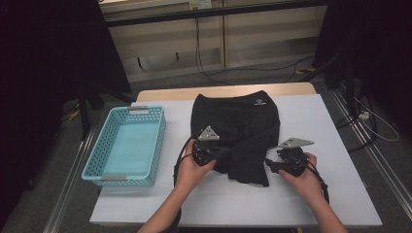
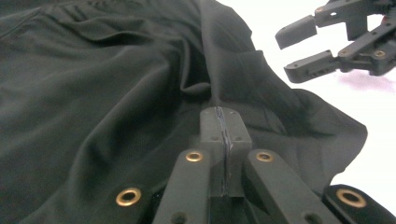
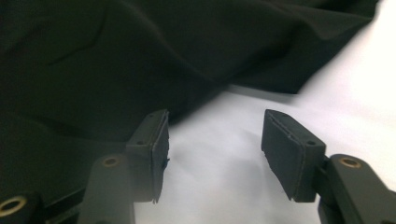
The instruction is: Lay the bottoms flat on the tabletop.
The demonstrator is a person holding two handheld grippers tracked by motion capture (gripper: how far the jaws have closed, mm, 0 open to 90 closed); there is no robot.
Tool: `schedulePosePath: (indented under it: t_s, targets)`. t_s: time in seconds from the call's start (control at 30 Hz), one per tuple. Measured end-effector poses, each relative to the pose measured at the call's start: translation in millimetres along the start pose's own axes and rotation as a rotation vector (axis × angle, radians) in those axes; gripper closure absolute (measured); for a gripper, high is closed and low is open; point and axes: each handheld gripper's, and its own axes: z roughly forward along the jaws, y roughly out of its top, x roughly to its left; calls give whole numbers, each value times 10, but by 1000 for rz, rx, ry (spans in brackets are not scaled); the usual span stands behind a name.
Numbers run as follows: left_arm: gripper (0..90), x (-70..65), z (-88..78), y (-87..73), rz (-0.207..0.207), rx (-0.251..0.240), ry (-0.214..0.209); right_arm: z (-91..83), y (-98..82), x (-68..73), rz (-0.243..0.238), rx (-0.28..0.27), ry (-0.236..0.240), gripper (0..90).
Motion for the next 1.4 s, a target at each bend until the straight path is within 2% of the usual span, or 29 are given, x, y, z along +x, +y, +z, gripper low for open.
schedulePosePath:
  t_s: [0.1,0.23,0.3,0.47,0.57,0.67,0.73,0.8,1.0,1.03,1.07,1.27,1.4]
  targets:
    - [895,12,-29,11,5,-7,15,37,19,54,-14,4,2,423]
    - [895,27,-48,8,3,-7,22,64,38,103,-11,4,27,436]
    - [894,27,-40,-6,1,-7,26,82,35,135,-27,18,33,423]
    - [894,-18,-8,-18,3,6,12,90,41,198,-54,16,40,479]
    - [894,-54,7,-9,7,6,1,84,43,242,-71,19,58,586]
    - [893,-77,17,-11,10,10,-3,78,44,287,-90,21,78,744]
    - [893,-90,24,-12,11,13,-5,75,43,314,-99,23,108,880]
    - [893,-103,27,-9,8,13,-12,72,41,321,-98,25,120,900]
    - [893,-149,11,19,18,4,-28,-30,10,207,-72,44,121,900]
    - [892,-160,5,26,22,9,-9,-62,-3,176,-62,43,120,900]
    - [892,-158,5,29,22,7,-29,-99,-14,144,-59,40,113,900]
    - [892,-205,47,7,20,16,-50,-400,-71,-50,-51,-2,68,900]
    - [890,-238,108,-9,23,28,-55,-452,-78,-118,-28,-22,55,900]
